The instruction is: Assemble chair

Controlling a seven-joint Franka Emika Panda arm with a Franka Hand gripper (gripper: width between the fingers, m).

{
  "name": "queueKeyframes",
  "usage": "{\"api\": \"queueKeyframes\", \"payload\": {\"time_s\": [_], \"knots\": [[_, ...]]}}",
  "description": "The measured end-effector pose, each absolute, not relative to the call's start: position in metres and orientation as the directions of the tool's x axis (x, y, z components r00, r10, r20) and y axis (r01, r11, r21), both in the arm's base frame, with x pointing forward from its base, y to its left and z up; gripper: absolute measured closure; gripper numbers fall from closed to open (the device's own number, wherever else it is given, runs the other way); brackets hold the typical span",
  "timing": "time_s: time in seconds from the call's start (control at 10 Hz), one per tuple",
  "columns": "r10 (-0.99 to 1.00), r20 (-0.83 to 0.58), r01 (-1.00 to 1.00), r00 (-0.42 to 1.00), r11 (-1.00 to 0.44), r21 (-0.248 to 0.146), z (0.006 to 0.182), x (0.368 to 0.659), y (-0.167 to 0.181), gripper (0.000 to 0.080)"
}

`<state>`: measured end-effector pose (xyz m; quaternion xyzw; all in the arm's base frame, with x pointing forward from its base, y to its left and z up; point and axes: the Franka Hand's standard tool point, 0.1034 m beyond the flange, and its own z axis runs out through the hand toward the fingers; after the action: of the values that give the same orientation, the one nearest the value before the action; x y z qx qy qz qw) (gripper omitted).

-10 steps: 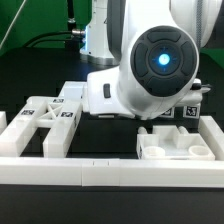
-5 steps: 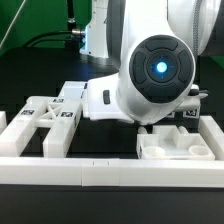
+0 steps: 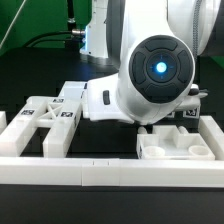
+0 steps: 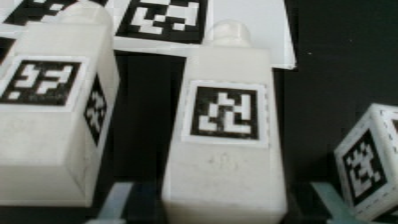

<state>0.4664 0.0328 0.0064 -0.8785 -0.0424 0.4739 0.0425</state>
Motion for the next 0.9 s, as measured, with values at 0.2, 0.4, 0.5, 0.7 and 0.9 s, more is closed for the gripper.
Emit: {"api": "queueKeyframes", "payload": {"time_s": [0.2, 0.4, 0.5, 0.7, 0.9], "knots": [[0.145, -0.832, 0.045, 0.536, -0.989, -0.144, 0.022, 0.474, 0.033, 0.0514], [0.154, -0.842, 0.047, 0.516, -0.987, -0.152, 0.052, 0.487, 0.035, 0.0514], [0.158, -0.842, 0.049, 0.515, -0.987, -0.155, 0.070, 0.498, 0.036, 0.0514], [0.170, -0.841, 0.057, 0.513, -0.985, -0.165, 0.094, 0.511, 0.035, 0.0514], [0.169, -0.823, 0.061, 0.542, -0.985, -0.162, 0.089, 0.515, 0.036, 0.0514]]}}
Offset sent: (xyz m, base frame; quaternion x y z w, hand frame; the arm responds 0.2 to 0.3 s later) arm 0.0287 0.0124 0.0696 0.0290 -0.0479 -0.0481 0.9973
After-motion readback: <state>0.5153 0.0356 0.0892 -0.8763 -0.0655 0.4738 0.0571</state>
